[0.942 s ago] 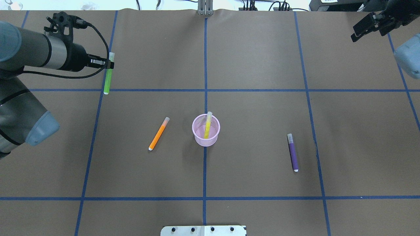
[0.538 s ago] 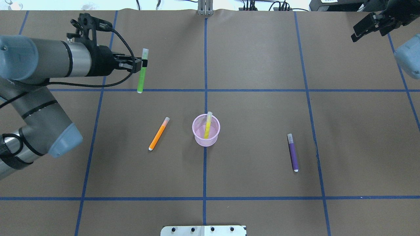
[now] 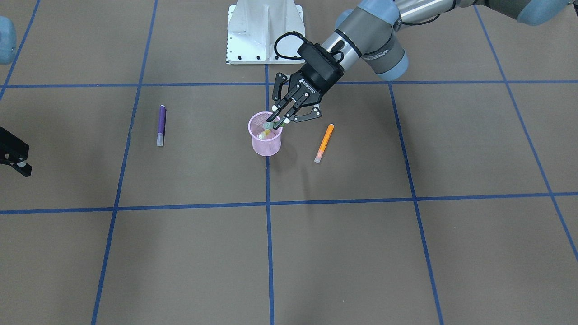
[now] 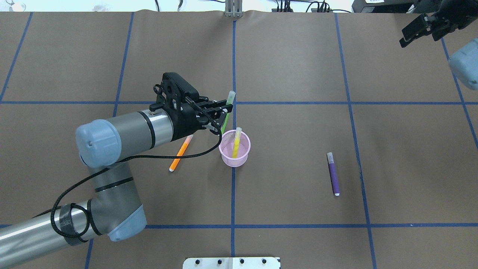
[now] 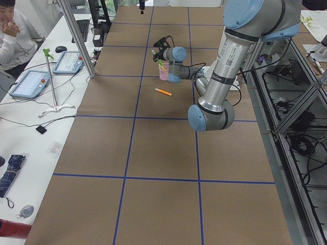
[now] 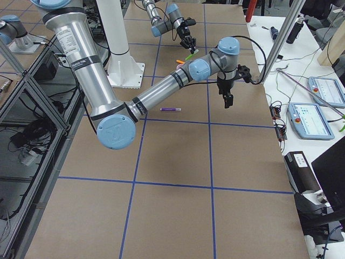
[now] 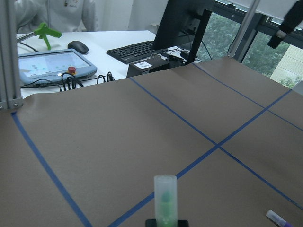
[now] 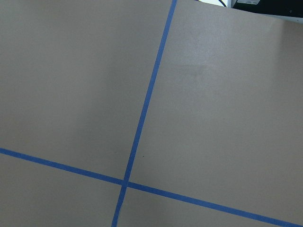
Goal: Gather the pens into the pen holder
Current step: 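Lift the green marker and carry it with the left gripper to the cup, then lower the green marker into the pink cup and release it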
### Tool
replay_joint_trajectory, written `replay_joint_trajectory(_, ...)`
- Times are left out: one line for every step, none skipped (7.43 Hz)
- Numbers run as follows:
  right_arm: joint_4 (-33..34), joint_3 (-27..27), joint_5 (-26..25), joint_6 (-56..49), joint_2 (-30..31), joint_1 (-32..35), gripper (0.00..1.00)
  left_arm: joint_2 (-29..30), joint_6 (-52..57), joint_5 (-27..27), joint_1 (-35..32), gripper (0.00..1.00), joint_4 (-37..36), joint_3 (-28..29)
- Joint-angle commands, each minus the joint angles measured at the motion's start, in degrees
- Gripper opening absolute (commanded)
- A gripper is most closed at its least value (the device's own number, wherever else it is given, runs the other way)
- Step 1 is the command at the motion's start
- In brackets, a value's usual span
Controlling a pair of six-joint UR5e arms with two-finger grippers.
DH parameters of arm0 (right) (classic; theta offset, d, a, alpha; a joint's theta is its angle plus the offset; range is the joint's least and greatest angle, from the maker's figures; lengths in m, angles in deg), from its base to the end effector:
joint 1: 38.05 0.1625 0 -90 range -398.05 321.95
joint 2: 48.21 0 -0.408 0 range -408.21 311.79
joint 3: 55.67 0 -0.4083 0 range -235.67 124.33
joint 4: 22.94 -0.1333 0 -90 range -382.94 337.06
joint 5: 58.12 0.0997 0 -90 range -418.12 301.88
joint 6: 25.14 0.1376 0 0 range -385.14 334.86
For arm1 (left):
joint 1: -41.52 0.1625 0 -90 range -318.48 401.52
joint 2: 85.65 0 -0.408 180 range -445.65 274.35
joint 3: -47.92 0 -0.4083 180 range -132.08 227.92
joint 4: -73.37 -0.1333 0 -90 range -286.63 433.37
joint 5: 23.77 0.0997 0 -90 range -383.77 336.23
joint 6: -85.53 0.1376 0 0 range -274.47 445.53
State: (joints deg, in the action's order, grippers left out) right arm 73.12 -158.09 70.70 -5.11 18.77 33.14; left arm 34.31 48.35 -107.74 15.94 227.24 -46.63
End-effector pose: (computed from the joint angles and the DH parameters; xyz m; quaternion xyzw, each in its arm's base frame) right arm -0.1591 -0.6131 0.3458 0.1187 -0.3827 -0.0746 0.9132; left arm 0.5325 -0.4187 0.1661 0.5043 0.5640 0.1150 0.6437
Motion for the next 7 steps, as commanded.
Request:
replay_joint_trajectory(0.0, 0.0, -0.1, 0.1, 0.0, 0.0, 1.00, 0.7, 0.8, 4.4, 4.0, 0.00, 2.1, 2.3)
replay_joint_trajectory(0.0, 0.1, -0.2, 0.1, 0.0, -0.1, 1.00, 0.8, 0.7, 4.4, 4.1, 0.00, 2.1, 2.8)
replay_joint_trajectory(0.0, 0.2, -0.1, 0.1, 0.0, -0.1, 1.00, 1.3, 0.7, 4.4, 4.1, 0.36, 2.1, 3.1)
replay_joint_trajectory(0.0, 0.2, -0.2, 0.1, 0.0, -0.1, 1.00, 2.2, 0.6, 4.5, 4.1, 0.96, 2.2, 4.2)
replay_joint_trajectory(0.0, 0.2, -0.2, 0.1, 0.0, -0.1, 1.00, 2.5, 0.4, 4.5, 4.1, 1.00, 2.6, 4.4)
replay_joint_trajectory(0.0, 0.2, -0.1, 0.2, 0.0, -0.1, 1.00, 2.4, 0.3, 4.4, 4.1, 1.00, 4.1, 4.4)
replay_joint_trajectory(0.0, 0.1, -0.1, 0.3, -0.1, -0.1, 1.00, 2.4, 0.4, 4.3, 3.9, 1.00, 3.3, 3.2)
